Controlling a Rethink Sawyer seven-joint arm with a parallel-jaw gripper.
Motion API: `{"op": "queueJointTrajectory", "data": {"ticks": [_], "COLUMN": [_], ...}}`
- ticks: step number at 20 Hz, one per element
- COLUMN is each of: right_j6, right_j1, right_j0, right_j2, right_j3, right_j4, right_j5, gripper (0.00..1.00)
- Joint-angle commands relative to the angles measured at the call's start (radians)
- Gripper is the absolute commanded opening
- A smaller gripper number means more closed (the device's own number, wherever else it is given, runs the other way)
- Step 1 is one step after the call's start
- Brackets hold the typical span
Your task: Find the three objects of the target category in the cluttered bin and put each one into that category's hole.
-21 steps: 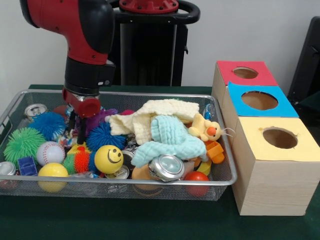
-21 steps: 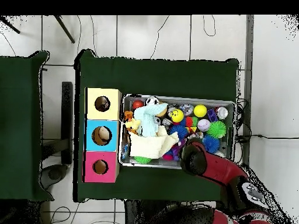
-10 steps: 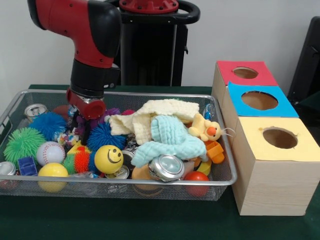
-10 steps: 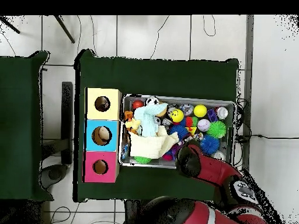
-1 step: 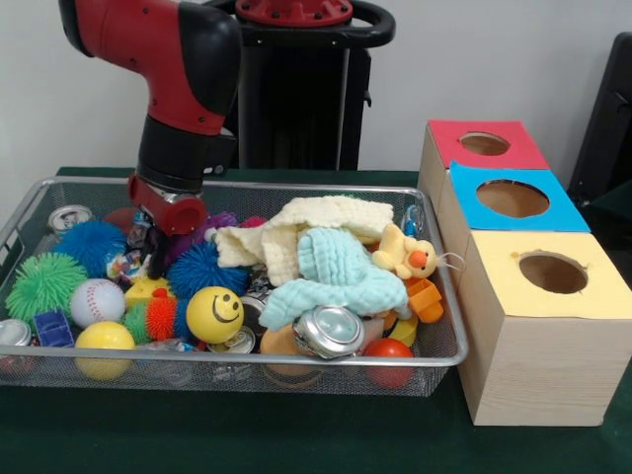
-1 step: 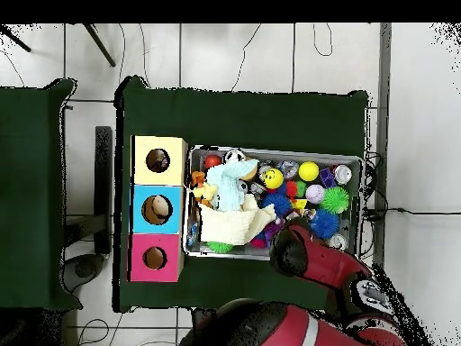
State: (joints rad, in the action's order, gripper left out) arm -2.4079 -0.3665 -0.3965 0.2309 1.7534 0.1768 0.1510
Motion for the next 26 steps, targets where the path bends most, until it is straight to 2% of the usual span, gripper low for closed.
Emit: {"op": "queueJointTrajectory", "data": {"ticks": [1, 4, 11, 13, 18, 26], "right_j6": [-0.081, -0.093, -0.088, -0.084, -0.076, -0.108], "right_j1": [0.109, 0.094, 0.062, 0.037, -0.080, -0.124], "right_j0": [-0.005, 0.014, 0.014, 0.017, 0.048, 0.089], "right_j2": [0.022, 0.028, 0.009, 0.004, -0.010, -0.046], "right_j3": [0.003, 0.014, 0.025, 0.032, 0.072, 0.065], "right_j4": [-0.022, -0.042, -0.039, -0.038, -0.047, -0.076], "right_j5": [-0.052, -0.083, -0.105, -0.125, -0.219, -0.271], "gripper": [0.00, 0.00, 0.00, 0.00, 0.00, 0.00]}}
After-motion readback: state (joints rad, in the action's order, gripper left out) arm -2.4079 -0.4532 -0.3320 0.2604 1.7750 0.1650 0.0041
